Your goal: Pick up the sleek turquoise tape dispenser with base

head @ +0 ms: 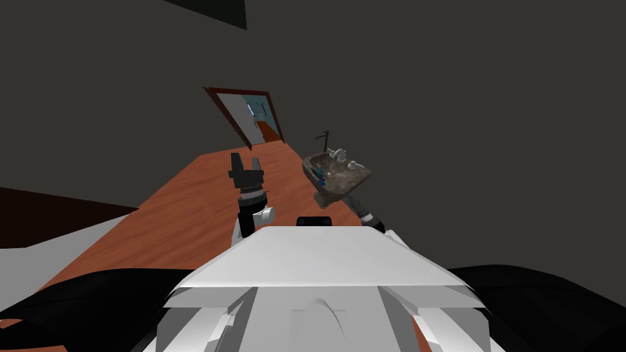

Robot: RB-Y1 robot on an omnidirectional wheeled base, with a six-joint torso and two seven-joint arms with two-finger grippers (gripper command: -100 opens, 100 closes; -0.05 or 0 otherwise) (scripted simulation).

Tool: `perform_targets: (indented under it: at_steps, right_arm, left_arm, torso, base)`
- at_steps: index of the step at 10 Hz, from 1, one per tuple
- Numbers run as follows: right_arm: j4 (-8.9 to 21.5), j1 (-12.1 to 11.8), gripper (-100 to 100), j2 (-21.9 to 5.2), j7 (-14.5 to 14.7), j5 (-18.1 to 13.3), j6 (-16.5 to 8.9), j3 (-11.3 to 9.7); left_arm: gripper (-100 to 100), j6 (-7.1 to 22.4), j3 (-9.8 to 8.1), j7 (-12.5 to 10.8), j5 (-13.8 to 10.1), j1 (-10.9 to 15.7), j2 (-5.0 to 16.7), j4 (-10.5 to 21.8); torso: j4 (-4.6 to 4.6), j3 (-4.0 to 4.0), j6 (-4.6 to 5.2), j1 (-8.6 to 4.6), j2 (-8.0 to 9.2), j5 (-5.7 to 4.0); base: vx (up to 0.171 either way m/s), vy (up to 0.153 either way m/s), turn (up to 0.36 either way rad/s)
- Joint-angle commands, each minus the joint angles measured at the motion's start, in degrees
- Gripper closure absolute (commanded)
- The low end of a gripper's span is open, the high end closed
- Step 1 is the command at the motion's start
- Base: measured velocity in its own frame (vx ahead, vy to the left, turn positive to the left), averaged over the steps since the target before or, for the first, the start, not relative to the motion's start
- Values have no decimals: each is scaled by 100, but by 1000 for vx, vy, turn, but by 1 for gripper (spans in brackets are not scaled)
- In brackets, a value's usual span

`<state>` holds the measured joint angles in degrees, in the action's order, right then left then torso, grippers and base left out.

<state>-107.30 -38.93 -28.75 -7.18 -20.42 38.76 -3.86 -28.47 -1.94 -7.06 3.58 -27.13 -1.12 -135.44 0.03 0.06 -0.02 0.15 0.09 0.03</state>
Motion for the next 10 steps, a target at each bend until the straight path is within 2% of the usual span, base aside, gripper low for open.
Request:
perform_targets:
  at_steps: [1,2,3,4,5,6,7,8,9,10]
  right_arm:
    - [286,-132,-100,-286,88,-135,21,28]
    - [558,-255,-100,-459,156,-234,44,83]
    - [701,-255,-100,-597,156,-234,44,83]
    - [903,-386,-100,-761,233,-326,61,145]
    - [1016,-386,-100,-919,233,-326,61,145]
    - [1217,-522,-100,-1134,318,-412,71,215]
    - [1316,-522,-100,-1233,318,-412,71,215]
    - [1494,-665,-100,-1454,410,-490,75,292]
    - [1579,-665,-100,-1555,410,-490,75,292]
    - [1789,-813,-100,-1732,509,-560,73,375]
  left_arm:
    - [0,0,0,0,0,0,0,0]
    - [0,0,0,0,0,0,0,0]
    - [0,0,0,0,0,0,0,0]
    - [0,0,0,0,0,0,0,0]
    - [0,0,0,0,0,0,-1,0]
    - [0,0,0,0,0,0,0,0]
    - [0,0,1,0,0,0,-1,0]
    - [0,0,0,0,0,0,0,0]
    - [0,0,1,0,0,0,-1,0]
    - [0,0,1,0,0,0,0,0]
  torso:
    - [0,0,0,0,0,0]
    - [-1,-1,2,5,0,1]
    - [-1,-2,1,20,-3,3]
    - [-1,-2,0,22,-4,6]
    - [-1,-1,1,23,-2,6]
    - [0,-1,0,20,-1,5]
    - [-1,-3,1,32,-5,7]
    - [-2,-5,-2,24,-10,6]
    - [-3,-9,0,30,-15,7]
    - [-3,-9,-2,28,-15,7]
  base:
    - [-14,53,-90]
    - [-3,99,-116]
    - [-1,90,-34]
    - [-14,97,-40]
    - [-12,83,-32]
    - [5,120,-37]
    - [7,93,-34]
    - [28,109,-7]
    - [18,108,-17]
    - [0,125,-3]
